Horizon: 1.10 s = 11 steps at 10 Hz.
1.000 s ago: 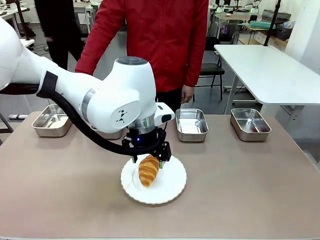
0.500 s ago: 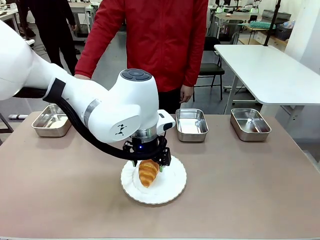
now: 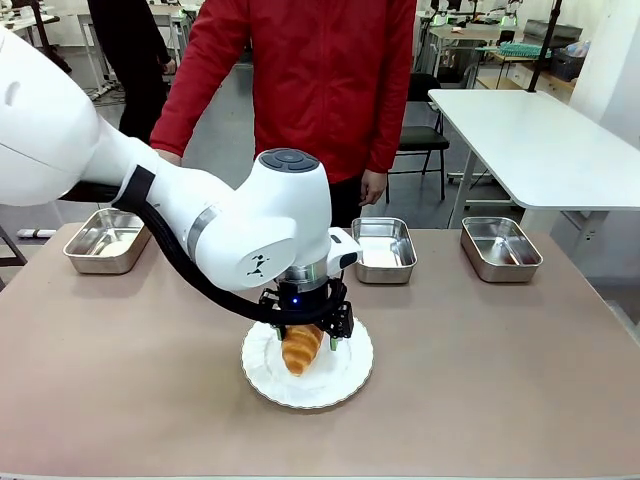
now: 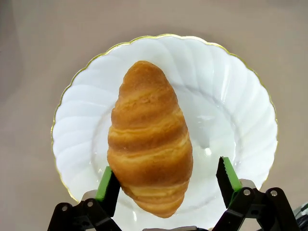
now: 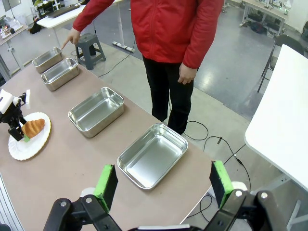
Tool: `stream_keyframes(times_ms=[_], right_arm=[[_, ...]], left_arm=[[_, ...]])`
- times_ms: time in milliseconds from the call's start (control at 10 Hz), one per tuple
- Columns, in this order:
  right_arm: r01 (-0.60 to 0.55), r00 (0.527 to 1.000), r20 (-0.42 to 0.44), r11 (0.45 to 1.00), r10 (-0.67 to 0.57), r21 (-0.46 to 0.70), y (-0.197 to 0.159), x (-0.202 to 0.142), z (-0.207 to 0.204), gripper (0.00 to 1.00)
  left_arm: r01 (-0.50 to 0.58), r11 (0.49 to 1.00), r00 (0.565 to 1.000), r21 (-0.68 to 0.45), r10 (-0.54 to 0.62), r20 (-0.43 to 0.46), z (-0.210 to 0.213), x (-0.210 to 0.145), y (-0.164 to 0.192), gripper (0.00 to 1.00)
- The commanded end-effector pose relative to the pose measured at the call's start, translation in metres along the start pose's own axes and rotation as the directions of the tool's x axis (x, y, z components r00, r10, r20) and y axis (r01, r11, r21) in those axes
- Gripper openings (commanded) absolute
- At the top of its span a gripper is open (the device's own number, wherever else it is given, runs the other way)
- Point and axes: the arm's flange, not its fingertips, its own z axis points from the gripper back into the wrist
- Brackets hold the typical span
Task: Place the bread in the container.
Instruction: Place the Butter Roll into the Airtight Container indicated by the human.
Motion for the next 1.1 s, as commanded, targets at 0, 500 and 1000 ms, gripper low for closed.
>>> stream_keyframes(times_ms=[0, 500, 1000], right_arm=[[-0.005, 1.0, 0.004, 1.0, 0.005, 0.0, 0.001, 0.0003, 0.0005, 1.0], [-0.005, 1.0, 0.004, 1.0, 0.005, 0.0, 0.001, 0.0003, 0.0005, 1.0], [-0.005, 1.0, 0.004, 1.0, 0.005, 0.0, 0.001, 0.0003, 0.0005, 1.0]], left_arm=[[-0.032, 0.998, 0.999, 0.061, 0.032, 0.014, -0.0084, 0.005, -0.007, 1.0], [-0.029, 0.997, 1.0, 0.07, 0.029, 0.004, -0.0154, 0.0058, -0.0016, 1.0], [-0.048, 0.997, 0.999, 0.066, 0.049, -0.007, -0.014, 0.0085, 0.0006, 0.75]])
